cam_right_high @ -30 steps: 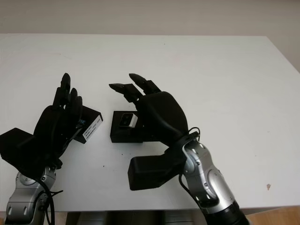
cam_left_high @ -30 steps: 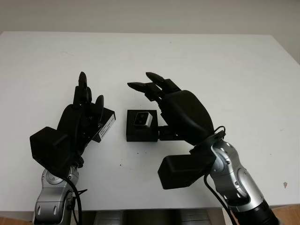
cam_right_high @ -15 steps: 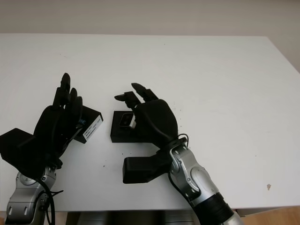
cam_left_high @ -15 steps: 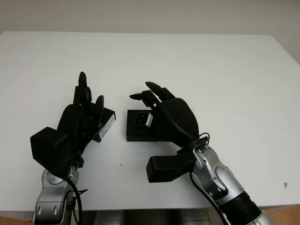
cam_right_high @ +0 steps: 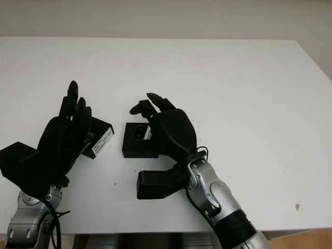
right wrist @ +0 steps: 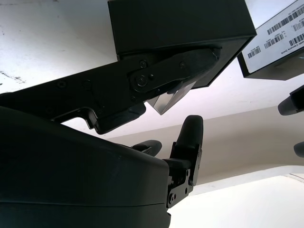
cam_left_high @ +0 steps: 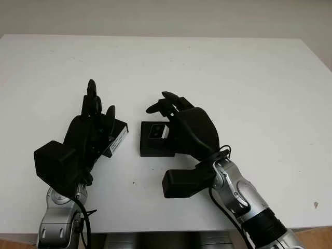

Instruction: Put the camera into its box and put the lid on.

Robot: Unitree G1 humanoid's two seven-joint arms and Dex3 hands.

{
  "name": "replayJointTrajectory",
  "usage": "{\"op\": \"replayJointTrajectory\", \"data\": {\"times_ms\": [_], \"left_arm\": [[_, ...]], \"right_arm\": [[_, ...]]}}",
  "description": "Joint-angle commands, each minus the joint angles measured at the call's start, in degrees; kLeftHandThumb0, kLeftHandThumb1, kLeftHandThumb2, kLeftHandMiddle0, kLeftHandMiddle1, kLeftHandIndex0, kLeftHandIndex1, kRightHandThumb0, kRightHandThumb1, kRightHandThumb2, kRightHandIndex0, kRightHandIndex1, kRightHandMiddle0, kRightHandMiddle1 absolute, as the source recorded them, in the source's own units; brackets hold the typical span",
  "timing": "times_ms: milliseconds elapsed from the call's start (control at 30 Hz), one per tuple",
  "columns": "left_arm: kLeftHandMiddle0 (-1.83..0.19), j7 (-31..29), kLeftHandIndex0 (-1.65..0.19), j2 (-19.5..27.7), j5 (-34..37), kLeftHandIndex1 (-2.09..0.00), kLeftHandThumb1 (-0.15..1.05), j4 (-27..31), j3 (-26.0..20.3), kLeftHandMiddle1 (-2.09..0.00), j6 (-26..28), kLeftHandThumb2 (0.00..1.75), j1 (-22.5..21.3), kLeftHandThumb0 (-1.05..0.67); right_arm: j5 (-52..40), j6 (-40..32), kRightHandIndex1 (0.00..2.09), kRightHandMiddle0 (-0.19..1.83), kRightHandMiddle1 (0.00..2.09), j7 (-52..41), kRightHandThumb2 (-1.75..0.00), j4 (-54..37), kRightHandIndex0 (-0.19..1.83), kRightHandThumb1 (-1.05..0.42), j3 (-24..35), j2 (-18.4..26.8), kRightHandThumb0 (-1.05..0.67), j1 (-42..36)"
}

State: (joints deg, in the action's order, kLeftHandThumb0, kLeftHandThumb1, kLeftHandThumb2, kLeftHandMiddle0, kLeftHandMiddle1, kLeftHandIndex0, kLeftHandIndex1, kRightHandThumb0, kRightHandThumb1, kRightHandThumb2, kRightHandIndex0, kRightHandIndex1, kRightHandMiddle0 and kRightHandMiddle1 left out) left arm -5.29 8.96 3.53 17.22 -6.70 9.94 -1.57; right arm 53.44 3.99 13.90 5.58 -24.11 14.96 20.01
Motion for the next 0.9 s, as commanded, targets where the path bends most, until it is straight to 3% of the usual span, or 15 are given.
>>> {"op": "replayJointTrajectory", "data": {"times_ms": [0, 233, 567, 867], "left_arm": [[0.19, -0.1, 0.19, -0.1, 0.4, 0.00, 1.05, 0.3, -0.1, 0.00, -0.4, 0.57, 0.0, -0.72], [0.19, 0.1, 0.19, -0.1, 0.1, 0.00, 1.05, 0.5, 0.0, 0.00, -0.4, 0.57, 0.1, -0.73], [0.19, -0.1, 0.19, 0.0, 0.5, 0.00, 1.05, 0.6, -0.1, 0.00, -0.7, 0.56, 0.5, -0.72], [0.19, 0.1, 0.19, 0.2, 0.3, 0.00, 1.05, 1.2, 0.1, 0.00, 0.0, 0.57, 0.8, -0.73]], "right_arm": [[0.0, 0.2, 0.25, 0.13, 1.14, 0.1, -0.06, -1.7, 0.29, -1.01, 0.4, 0.6, -0.63, -0.1], [0.9, -1.1, 0.26, 0.13, 1.07, -3.1, -0.05, -5.4, 0.28, -0.99, 0.6, 2.4, -0.63, -1.4], [3.6, -4.3, 0.21, 0.21, 0.72, -9.6, -0.05, -9.3, 0.29, -0.98, 0.5, 4.4, -0.67, -2.3], [5.3, -5.1, 0.20, 0.24, 0.65, -10.8, -0.05, -9.0, 0.31, -0.98, 0.2, 4.5, -0.66, -2.0]]}}
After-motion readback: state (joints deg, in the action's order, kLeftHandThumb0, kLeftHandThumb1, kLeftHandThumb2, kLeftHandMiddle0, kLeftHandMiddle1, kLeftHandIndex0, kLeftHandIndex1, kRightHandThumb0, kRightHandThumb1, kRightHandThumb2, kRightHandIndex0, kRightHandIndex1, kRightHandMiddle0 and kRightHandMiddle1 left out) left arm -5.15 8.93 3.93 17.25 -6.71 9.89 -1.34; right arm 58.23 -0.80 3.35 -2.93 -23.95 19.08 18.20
